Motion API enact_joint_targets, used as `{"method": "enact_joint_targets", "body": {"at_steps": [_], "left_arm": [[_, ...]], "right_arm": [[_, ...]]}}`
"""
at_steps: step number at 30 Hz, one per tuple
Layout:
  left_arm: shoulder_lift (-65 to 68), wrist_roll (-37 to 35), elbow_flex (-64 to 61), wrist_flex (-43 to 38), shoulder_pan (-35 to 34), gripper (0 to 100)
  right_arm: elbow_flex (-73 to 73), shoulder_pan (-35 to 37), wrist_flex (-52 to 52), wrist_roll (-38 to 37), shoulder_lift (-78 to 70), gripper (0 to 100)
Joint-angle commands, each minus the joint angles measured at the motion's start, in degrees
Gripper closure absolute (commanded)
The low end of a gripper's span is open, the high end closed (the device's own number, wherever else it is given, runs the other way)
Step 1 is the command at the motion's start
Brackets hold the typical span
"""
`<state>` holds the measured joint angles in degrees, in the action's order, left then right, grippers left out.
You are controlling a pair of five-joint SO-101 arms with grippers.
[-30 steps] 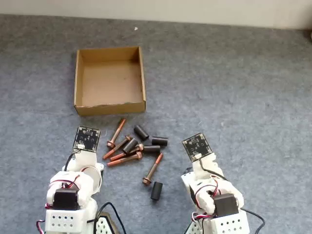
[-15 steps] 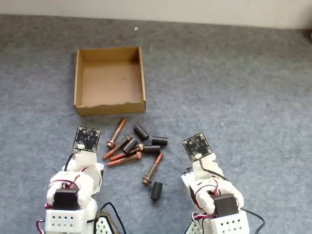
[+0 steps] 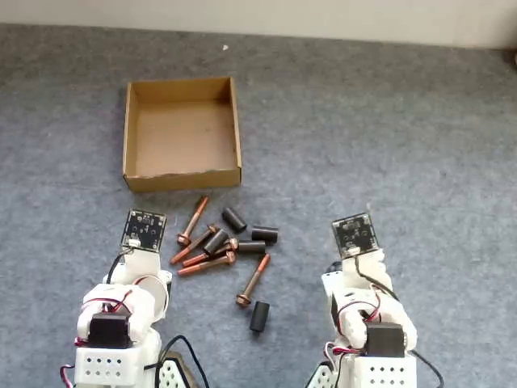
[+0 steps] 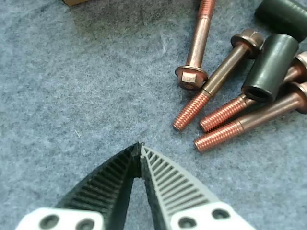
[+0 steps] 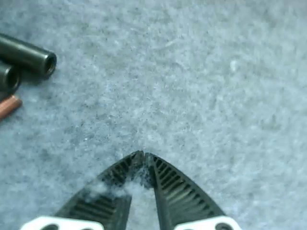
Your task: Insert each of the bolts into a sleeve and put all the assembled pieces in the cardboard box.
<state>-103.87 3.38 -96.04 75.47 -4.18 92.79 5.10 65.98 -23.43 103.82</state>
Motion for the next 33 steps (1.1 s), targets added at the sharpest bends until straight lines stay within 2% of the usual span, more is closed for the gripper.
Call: {"method": "enact_joint_targets", "body": {"at_steps": [1, 7, 12, 18, 25, 33], "left_arm": [[-0.22, 0.97, -1.1, 0.18, -0.57, 99], [-0.22, 0.97, -1.1, 0.18, -0.57, 99], [-0.22, 0.97, -1.1, 0.18, -0.57, 99], [-0.22, 0.97, -1.1, 0.18, -0.57, 99], [-0.22, 0.97, -1.1, 0.18, -0.57, 99], [-0.22, 0.97, -1.1, 0.18, -0.57, 99]], "right_arm": [[-7.25, 0.57, -0.75, -3.16, -0.84, 98.8], [-20.44, 7.25, 2.95, -2.81, -14.29, 93.3], [-33.89, 12.53, 2.86, -0.26, -35.03, 92.0], [-47.16, 18.42, 2.95, -0.35, -61.14, 80.8], [-61.05, 25.19, 2.86, -5.89, -85.41, 80.7], [-74.24, 28.88, 2.86, -7.12, -104.92, 80.7]]}}
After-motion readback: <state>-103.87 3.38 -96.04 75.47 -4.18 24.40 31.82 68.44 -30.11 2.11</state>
